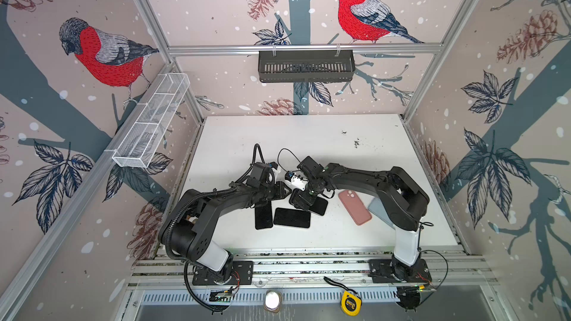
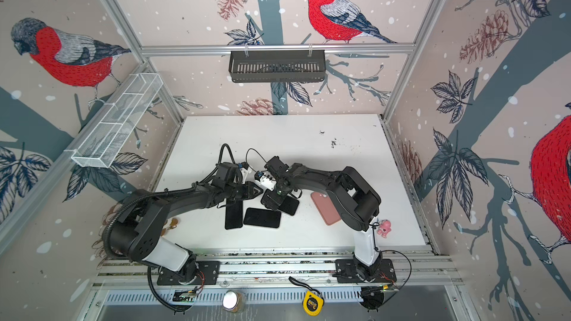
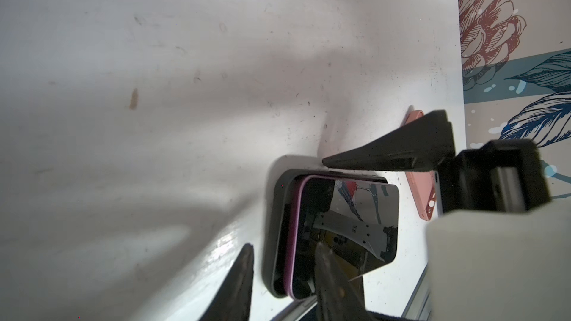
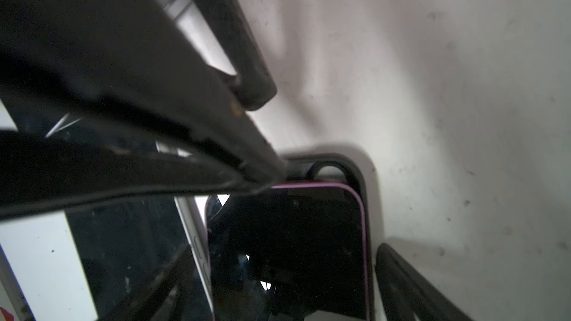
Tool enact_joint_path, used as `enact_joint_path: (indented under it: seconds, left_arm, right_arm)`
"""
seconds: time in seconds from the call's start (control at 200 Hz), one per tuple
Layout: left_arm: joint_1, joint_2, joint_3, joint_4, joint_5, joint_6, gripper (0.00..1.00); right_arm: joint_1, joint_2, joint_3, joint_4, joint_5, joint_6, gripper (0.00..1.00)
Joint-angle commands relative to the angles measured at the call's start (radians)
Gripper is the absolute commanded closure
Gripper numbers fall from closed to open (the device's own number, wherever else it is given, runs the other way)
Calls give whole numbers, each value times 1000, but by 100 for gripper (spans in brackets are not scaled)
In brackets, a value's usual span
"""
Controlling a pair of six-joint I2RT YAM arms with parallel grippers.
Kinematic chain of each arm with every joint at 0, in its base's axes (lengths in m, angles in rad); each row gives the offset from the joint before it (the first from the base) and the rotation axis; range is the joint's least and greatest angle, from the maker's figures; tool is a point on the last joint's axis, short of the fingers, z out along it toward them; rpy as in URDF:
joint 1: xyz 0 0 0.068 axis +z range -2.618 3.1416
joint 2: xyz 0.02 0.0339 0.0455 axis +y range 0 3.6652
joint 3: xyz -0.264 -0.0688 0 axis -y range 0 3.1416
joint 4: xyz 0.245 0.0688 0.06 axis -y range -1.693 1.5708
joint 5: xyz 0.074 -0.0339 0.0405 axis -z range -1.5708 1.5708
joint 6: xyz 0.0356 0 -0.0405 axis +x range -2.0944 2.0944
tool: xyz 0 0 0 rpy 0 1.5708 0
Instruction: Put the phone into the phone case
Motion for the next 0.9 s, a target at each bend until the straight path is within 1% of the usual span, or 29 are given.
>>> enact_joint_path:
  seconds: [0.0, 0.08, 0.15, 0.22, 0.275, 0.335, 0.415, 0.465, 0.55, 0.635, 0.7, 0.786, 0.806, 0.851, 0.896]
  left_arm:
    - [-2, -1, 4, -19, -3, -4, 65]
    - [-5, 3, 18, -60, -23, 9, 65]
    - [-13, 15, 40, -110, -42, 29, 65]
    - [-27, 28, 59, -154, -57, 49, 65]
    - [-43, 36, 69, -184, -64, 65, 64]
    - [-61, 45, 82, -216, -82, 81, 63]
    - [-86, 62, 107, -261, -127, 92, 61]
    - [-100, 78, 132, -295, -158, 98, 59]
    - [-124, 108, 170, -338, -200, 108, 58]
    - [-141, 139, 204, -375, -237, 106, 59]
    - [-150, 156, 225, -395, -259, 102, 61]
    - [-164, 161, 235, -412, -285, 91, 67]
    - [-167, 161, 238, -416, -292, 90, 68]
    - [-173, 163, 238, -422, -299, 85, 71]
    - [-176, 166, 234, -422, -298, 82, 73]
  right_arm:
    - [1, -35, -14, 32, 1, 33, 4]
    - [-10, -88, -27, 51, 34, 83, 4]
    - [-40, -158, -54, 68, 38, 162, 4]
    - [-75, -254, -110, 91, 46, 263, 4]
    - [-98, -346, -162, 90, 93, 352, 4]
    - [-137, -434, -226, 72, 117, 483, 5]
    - [-201, -526, -310, 31, 53, 630, 6]
    - [-225, -577, -369, 33, 3, 696, 6]
    - [-234, -654, -455, 52, -56, 779, 7]
    - [-238, -707, -523, 90, -75, 839, 10]
    - [-240, -708, -573, 145, -125, 870, 13]
    - [-242, -681, -610, 202, -198, 914, 19]
    - [-241, -651, -615, 214, -212, 924, 20]
    - [-241, -629, -629, 249, -236, 945, 24]
    - [-238, -619, -643, 287, -252, 964, 26]
